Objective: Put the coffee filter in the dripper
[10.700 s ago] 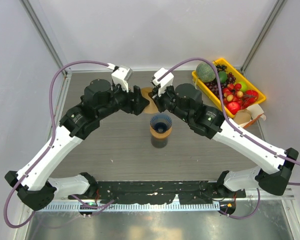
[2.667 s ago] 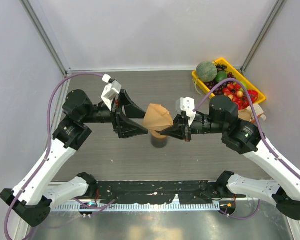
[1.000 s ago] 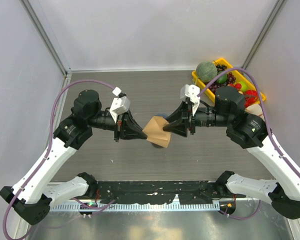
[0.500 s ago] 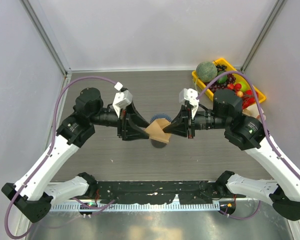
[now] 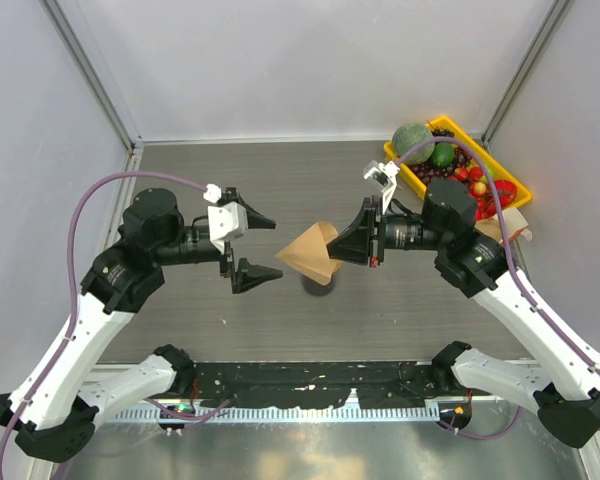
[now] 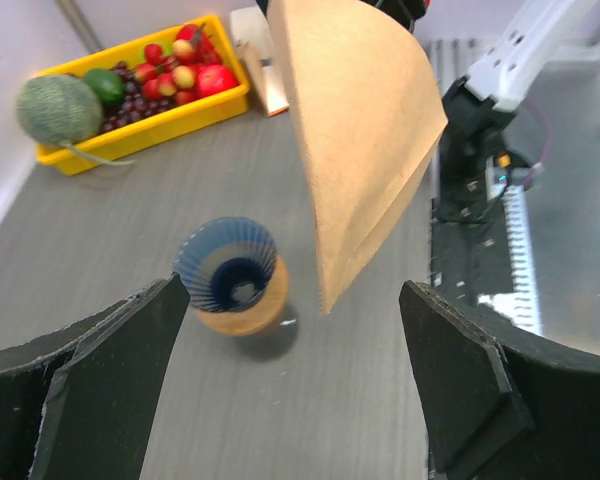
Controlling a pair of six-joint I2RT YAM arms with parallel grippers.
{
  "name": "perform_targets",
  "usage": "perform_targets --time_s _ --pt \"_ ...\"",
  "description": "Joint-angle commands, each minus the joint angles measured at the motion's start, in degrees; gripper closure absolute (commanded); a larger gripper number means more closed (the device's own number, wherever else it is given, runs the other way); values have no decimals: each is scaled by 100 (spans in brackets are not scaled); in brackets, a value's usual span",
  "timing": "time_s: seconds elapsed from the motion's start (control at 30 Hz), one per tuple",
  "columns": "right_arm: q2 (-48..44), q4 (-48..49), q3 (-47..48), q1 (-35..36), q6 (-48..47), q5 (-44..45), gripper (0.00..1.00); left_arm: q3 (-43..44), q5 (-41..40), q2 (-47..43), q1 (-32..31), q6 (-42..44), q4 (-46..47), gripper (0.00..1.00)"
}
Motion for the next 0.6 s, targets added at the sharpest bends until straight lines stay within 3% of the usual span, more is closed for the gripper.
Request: perform_targets --time_s 0.0,0.23,0.43,0.57 --pt "125 1031 -162 -142 1555 -213 95 200 -909 -50 -203 1357 -319 1" --pt "222 1260 -329 -248 2067 -195 95 287 -1920 -7 -1003 2526 -346 1" --pt "213 1295 -425 -239 1927 -230 95 455 -2211 222 -1276 2685 -363 1" --pt "169 1304 -452 -239 1865 -221 95 577 -2413 398 -1425 2677 -346 10"
